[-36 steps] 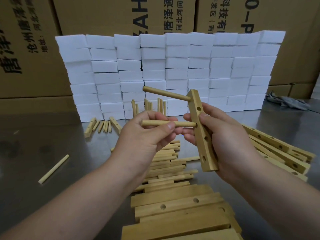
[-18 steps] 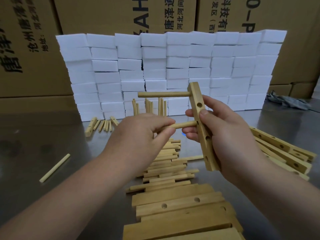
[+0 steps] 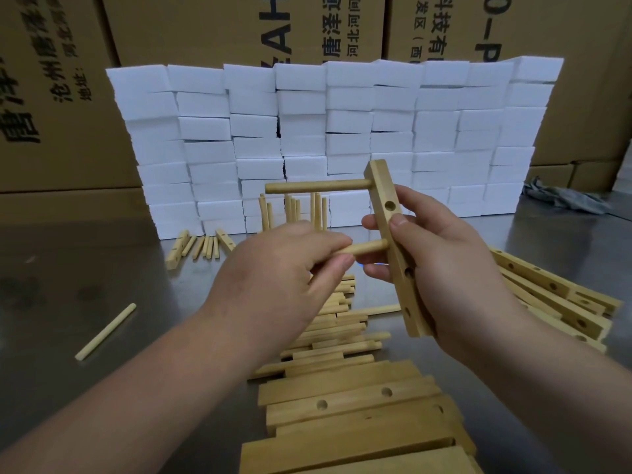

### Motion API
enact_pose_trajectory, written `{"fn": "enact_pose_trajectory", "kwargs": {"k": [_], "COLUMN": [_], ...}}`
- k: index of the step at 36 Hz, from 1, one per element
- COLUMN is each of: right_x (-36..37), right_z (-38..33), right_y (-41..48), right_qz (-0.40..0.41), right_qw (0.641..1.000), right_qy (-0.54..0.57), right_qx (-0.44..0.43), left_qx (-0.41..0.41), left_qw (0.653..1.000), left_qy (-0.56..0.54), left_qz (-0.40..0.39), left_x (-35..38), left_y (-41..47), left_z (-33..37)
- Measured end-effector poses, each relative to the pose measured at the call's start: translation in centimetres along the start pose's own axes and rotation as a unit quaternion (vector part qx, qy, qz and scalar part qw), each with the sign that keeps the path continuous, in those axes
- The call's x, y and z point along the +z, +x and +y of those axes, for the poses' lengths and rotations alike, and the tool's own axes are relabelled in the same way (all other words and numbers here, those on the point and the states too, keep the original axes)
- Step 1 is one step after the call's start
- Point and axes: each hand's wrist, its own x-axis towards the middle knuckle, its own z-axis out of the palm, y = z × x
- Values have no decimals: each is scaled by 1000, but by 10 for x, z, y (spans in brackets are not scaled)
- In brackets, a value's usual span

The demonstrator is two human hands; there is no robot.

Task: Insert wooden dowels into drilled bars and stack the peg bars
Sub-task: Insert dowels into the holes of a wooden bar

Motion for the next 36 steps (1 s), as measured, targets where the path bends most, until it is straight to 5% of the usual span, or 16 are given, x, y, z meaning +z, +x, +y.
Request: {"fn": "enact_pose_trajectory", "kwargs": {"k": [16, 36], "right_x": [0, 3], "right_z": [2, 7], "right_y": [-3, -6], "right_qz": [-27, -29], "right_qw": [999, 1000], "right_qy": [19, 6], "right_qx": [-3, -9], "left_qx": [21, -193], "left_qw": [998, 956], "left_qy": [27, -180], "left_qz": [-61, -126], "left_x": [-5, -5], "left_y": [-2, 2], "left_z": [-2, -5]}}
